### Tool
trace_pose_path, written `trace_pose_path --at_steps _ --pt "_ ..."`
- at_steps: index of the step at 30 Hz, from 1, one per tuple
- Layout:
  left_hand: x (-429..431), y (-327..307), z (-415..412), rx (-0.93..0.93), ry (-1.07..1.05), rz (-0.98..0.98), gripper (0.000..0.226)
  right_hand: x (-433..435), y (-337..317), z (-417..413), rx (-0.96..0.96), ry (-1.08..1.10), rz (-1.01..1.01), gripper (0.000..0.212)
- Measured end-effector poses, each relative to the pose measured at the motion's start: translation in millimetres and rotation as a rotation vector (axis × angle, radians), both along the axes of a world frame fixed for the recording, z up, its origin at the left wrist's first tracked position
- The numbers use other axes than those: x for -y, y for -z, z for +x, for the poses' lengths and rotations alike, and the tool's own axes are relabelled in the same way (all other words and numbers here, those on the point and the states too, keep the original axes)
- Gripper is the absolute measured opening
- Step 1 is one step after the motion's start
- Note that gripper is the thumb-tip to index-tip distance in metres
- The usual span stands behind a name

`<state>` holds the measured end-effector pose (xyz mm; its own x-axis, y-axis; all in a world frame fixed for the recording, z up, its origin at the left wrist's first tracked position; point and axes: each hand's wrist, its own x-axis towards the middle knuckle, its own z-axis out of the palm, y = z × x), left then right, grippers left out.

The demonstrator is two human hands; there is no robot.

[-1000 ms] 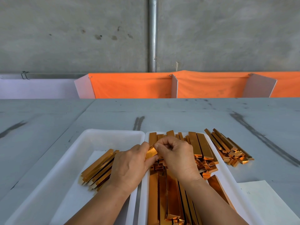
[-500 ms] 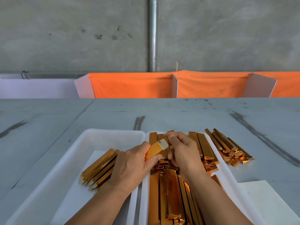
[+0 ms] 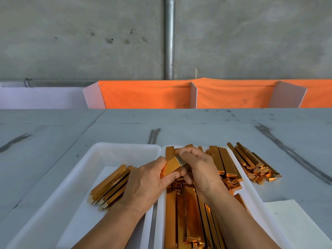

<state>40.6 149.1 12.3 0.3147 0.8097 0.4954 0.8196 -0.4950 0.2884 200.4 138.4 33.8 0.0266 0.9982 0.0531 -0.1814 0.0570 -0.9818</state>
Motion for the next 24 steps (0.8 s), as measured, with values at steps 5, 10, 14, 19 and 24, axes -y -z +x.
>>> trace_pose_path --at_steps 5,10,14,19,24 --pt "-0.2 0.8 0.1 0.003 -0.002 0.019 0.053 0.8 0.5 -0.6 0.021 0.021 0.025 0.018" --pt "-0.8 1.0 0.4 0.012 -0.005 0.047 0.067 -1.6 1.7 0.7 -0.018 -0.007 -0.035 0.013" --pt "0.9 -1.5 -0.1 0.040 0.049 0.042 0.059 -3.5 1.0 2.7 -0.058 -0.056 -0.090 0.014" --pt "2.1 -1.4 -1.7 0.090 0.123 0.036 0.058 -6.1 -0.7 5.5 -0.185 -0.115 -0.171 0.012" --pt "3.0 -1.2 -0.3 0.126 0.137 0.041 0.064 -6.9 -0.7 7.3 -0.262 -0.171 -0.207 0.013"
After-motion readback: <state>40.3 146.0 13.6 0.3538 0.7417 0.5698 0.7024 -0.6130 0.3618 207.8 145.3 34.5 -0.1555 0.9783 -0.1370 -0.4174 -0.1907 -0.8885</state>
